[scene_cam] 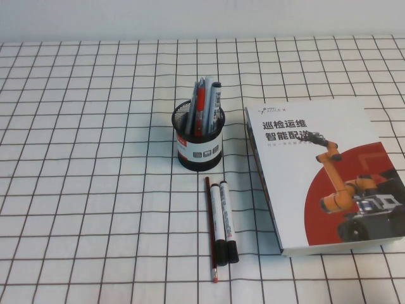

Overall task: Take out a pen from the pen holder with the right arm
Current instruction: 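Take a marker out of the pen holder and lay it on the table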

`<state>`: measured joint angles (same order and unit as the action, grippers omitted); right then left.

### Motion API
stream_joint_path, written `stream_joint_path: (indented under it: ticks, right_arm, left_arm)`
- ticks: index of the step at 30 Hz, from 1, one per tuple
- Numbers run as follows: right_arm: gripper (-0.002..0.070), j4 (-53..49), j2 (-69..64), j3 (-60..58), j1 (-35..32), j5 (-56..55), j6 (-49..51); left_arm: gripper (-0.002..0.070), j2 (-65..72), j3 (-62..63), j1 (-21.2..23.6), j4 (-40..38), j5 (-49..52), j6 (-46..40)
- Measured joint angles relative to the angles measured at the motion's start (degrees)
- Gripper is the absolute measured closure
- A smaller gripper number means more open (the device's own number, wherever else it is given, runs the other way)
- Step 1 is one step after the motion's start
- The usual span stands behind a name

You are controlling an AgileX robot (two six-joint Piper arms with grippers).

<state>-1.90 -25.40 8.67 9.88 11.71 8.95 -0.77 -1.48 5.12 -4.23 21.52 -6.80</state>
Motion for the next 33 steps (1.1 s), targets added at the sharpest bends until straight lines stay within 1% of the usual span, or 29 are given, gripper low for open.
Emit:
stream_joint_path:
  ticks: [3,5,11,16,20,30,33]
  right_arm:
    - [0.0692,0.21,7.19,-7.14,-4.34,-6.32,0.0]
    - [0.0692,0.19,11.66,-9.56,-6.17,-8.33,0.0]
    - [0.0692,0.23,19.96,-10.05,-6.72,-7.02,0.0]
    - [0.0692,0.03,24.92,-10.08,-6.52,-1.45,-0.99]
    - [0.0692,-0.13,25.83,-10.18,-6.52,2.94,-1.44]
    - [0.0692,-0.1,25.83,-10.18,-6.25,6.47,-1.63]
    - [0.0692,2.54,25.83,-10.18,-6.25,7.65,-5.13]
  left_arm:
    - [0.0678,0.0,0.0,0.0,0.0,0.0,0.0]
    - [0.0678,0.0,0.0,0.0,0.0,0.0,0.0]
    - [0.0678,0.0,0.0,0.0,0.0,0.0,0.0]
    - [0.0678,0.0,0.0,0.0,0.0,0.0,0.0]
    - [0.0678,0.0,0.0,0.0,0.0,0.0,0.0]
    - [0.0678,0.0,0.0,0.0,0.0,0.0,0.0]
    - [0.0678,0.0,0.0,0.0,0.0,0.0,0.0]
